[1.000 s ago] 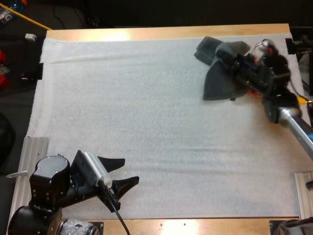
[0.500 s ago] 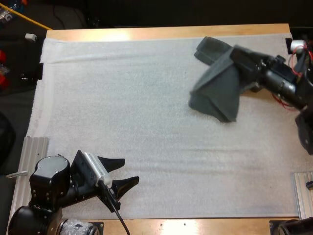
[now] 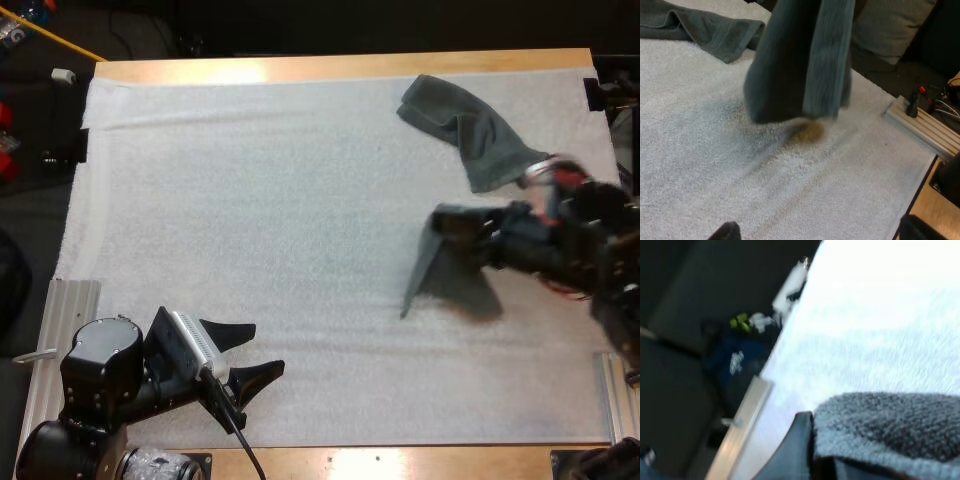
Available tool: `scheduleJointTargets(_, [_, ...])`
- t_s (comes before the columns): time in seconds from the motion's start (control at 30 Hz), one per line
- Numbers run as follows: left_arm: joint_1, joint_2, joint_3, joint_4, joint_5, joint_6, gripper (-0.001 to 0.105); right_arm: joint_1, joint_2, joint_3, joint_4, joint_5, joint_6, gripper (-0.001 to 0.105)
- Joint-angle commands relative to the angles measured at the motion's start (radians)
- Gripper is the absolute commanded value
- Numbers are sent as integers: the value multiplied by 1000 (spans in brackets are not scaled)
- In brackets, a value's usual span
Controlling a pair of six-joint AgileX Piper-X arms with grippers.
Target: Pick towel from pile, fold and stack
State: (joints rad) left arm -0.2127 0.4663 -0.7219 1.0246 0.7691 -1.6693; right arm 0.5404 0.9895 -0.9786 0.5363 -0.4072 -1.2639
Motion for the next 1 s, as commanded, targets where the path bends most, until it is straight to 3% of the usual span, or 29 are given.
scheduleJointTargets(0.0, [-6,1,-7,4,5,-9,62,53,15,-9,-39,50,-6,0])
scheduleJointTargets(0.2, [-6,1,-7,4,5,-9,62,265,125,-26,-290,130,65,0])
scheduleJointTargets(0.37, [-6,1,-7,4,5,-16,62,289,195,-103,-352,104,59,0])
scheduleJointTargets(0.47, [-6,1,-7,4,5,-16,62,276,212,-101,-286,97,-20,0])
scheduleJointTargets(0.63, [-6,1,-7,4,5,-16,62,232,278,-53,-4,193,-161,0])
scheduleJointTargets(0.83, [-6,1,-7,4,5,-16,62,156,348,10,148,224,-194,0])
scheduleJointTargets(0.97, [-6,1,-7,4,5,-16,62,116,355,14,241,337,-247,0])
